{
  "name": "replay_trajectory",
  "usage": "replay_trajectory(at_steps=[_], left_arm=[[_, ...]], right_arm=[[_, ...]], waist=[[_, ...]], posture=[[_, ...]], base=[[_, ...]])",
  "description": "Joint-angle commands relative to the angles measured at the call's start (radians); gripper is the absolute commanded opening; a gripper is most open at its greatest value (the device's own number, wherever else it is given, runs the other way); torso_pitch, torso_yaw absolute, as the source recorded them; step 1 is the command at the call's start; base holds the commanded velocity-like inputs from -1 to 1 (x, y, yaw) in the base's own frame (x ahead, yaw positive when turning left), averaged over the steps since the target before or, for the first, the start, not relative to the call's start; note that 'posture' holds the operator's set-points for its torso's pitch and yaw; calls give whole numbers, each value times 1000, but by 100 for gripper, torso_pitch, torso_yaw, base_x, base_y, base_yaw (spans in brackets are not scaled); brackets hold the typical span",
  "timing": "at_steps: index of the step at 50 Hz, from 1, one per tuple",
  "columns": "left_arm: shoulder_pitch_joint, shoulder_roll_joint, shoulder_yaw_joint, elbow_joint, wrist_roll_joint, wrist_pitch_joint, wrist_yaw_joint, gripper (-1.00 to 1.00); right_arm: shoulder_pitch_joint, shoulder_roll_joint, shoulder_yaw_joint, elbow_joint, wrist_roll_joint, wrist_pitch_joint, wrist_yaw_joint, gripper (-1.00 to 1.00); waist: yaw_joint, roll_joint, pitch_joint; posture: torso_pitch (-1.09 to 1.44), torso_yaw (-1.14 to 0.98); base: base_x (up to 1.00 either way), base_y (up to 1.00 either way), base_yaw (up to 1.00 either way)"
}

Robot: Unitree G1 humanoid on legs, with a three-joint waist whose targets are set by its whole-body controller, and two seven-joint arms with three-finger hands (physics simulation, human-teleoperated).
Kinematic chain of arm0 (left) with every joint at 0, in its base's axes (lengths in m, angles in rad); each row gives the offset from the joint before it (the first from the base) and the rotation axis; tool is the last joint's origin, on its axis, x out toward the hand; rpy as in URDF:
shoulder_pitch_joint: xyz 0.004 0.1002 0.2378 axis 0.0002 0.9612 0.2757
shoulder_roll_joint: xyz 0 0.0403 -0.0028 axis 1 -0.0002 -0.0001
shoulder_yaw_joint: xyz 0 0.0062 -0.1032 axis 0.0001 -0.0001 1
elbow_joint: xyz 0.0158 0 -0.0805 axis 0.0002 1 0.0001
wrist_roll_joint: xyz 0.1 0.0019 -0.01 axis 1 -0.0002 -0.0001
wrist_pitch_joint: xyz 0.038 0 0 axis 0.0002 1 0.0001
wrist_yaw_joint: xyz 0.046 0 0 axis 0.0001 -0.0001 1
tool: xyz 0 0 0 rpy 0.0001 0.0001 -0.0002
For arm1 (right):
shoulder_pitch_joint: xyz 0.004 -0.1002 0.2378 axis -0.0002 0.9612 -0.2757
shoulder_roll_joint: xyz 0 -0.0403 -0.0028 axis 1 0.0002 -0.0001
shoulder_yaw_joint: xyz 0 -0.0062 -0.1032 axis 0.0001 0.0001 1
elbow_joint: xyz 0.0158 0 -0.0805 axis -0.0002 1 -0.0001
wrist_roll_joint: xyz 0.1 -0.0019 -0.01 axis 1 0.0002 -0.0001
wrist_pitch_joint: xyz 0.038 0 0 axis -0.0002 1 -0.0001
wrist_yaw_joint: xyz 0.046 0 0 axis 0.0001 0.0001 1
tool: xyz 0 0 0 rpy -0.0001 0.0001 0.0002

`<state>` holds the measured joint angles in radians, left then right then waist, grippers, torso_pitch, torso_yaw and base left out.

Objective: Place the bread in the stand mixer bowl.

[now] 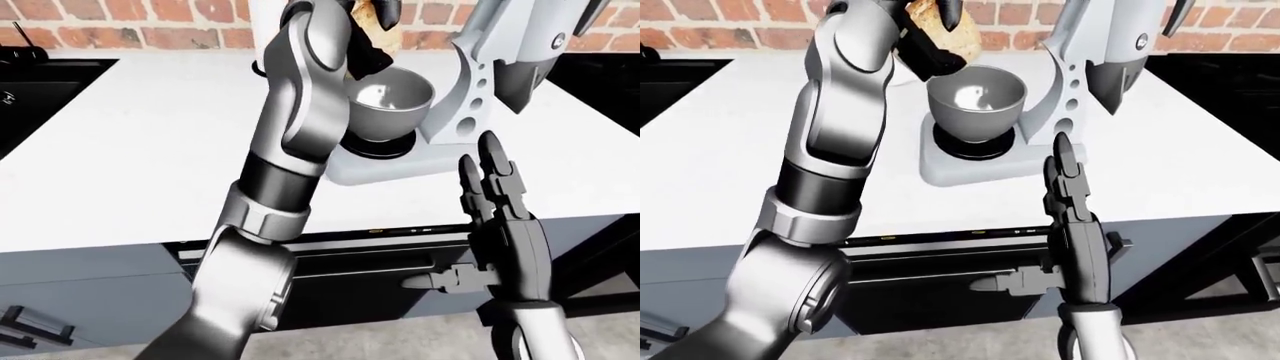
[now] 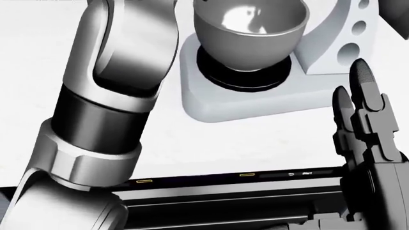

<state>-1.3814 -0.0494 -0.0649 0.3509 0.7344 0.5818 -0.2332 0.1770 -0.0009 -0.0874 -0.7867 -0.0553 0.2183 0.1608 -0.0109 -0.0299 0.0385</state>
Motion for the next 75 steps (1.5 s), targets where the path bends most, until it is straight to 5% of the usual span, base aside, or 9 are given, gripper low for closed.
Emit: replay_trajectory(at_steps=[1, 37, 75], left_arm=[[-41, -2, 3, -27, 2, -19, 19, -100], [-216, -33, 11, 299, -111, -147, 156, -100], [-225, -35, 18, 592, -166, -357, 329, -100]], right_arm=[[-7, -2, -9, -45, 6, -28, -2, 100], [6, 6, -34, -84, 20, -16, 10, 100], [8, 7, -32, -90, 18, -17, 11, 100]], waist=[[-1, -4, -22], [2, -11, -23], [-1, -8, -31]], posture=[[0, 0], [0, 0], [0, 0]], base=[[0, 0, 0], [0, 0, 0], [0, 0, 0]])
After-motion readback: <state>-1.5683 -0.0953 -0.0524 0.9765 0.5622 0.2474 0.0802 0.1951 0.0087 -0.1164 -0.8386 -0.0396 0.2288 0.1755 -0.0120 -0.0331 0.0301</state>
